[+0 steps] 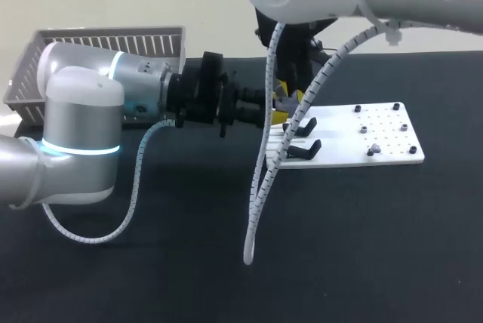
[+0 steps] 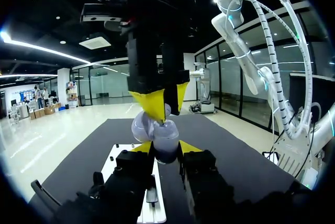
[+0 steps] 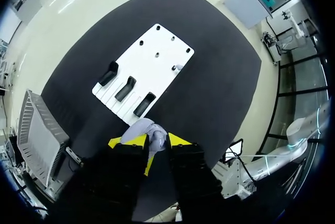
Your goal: Pick up each earbud case from the left stands, insert the matching earbuds, close the lid, and place the case in the box.
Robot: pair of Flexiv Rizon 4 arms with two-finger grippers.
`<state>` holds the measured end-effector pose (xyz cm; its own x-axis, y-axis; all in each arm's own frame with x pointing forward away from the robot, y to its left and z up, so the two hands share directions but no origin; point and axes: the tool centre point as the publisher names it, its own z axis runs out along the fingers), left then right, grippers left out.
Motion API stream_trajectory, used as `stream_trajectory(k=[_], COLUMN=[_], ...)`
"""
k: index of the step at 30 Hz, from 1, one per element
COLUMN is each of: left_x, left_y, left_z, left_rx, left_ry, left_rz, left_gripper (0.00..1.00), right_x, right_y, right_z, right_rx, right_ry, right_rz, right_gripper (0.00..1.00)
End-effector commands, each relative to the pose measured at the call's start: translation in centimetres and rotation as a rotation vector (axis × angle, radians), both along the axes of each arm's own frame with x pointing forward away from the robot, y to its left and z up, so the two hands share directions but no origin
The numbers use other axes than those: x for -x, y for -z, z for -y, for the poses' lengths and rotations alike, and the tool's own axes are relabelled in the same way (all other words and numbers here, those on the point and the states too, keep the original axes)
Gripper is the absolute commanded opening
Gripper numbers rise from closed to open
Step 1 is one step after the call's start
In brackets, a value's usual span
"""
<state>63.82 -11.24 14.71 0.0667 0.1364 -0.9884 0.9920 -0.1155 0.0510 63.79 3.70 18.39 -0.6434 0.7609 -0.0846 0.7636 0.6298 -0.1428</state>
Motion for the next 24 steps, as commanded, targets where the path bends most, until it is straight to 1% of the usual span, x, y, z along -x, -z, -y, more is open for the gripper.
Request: stream_trajectory(k=[1,3,5,8,12,14,15,16,18,19,20,22,24], left_x=[0.1,0.1,0.1,0.1,0.1,0.1,0.1,0.1,0.1,0.1,0.1,0.1,0.1], left_y=[0.1,0.1,0.1,0.1,0.1,0.1,0.1,0.1,0.1,0.1,0.1,0.1,0.1], left_z=[0.0,0.0,0.0,0.0,0.0,0.0,0.0,0.0,0.0,0.0,0.0,0.0,0.0], left_rx=[0.003,0.003,0.003,0.003,0.003,0.003,0.003,0.003,0.003,0.003,0.003,0.003,0.003], left_ry=[-0.001,-0.001,-0.001,-0.001,-0.001,-0.001,-0.001,-0.001,-0.001,-0.001,-0.001,-0.001,-0.001], left_rz=[0.002,0.002,0.002,0.002,0.002,0.002,0.002,0.002,0.002,0.002,0.002,0.002,0.002], left_gripper=[0.00,0.00,0.00,0.00,0.00,0.00,0.00,0.00,0.00,0.00,0.00,0.00,0.00], right_x=[0.6,1.0,1.9,3.3,4.5,5.1,5.3,5.5,5.9,6.0,6.0,6.2,6.3], right_y=[-0.4,-0.8,-1.1,-1.7,-2.1,-2.2,-2.2,-2.3,-2.3,-2.3,-2.2,-2.1,-2.0], right_z=[0.2,0.2,0.1,0.1,0.8,1.5,1.9,2.3,3.2,3.8,4.4,5.7,6.9], right_rx=[-0.023,-0.038,-0.060,-0.081,-0.079,-0.087,-0.091,-0.102,-0.113,-0.124,-0.133,-0.143,-0.155], right_ry=[-0.004,-0.006,-0.034,-0.082,-0.162,-0.184,-0.190,-0.196,-0.194,-0.194,-0.192,-0.186,-0.183], right_rz=[0.021,0.030,0.017,0.045,0.121,0.185,0.211,0.244,0.290,0.318,0.337,0.366,0.367], right_gripper=[1.00,1.00,1.00,1.00,1.00,1.00,0.96,0.89,0.92,0.96,0.96,0.89,0.95])
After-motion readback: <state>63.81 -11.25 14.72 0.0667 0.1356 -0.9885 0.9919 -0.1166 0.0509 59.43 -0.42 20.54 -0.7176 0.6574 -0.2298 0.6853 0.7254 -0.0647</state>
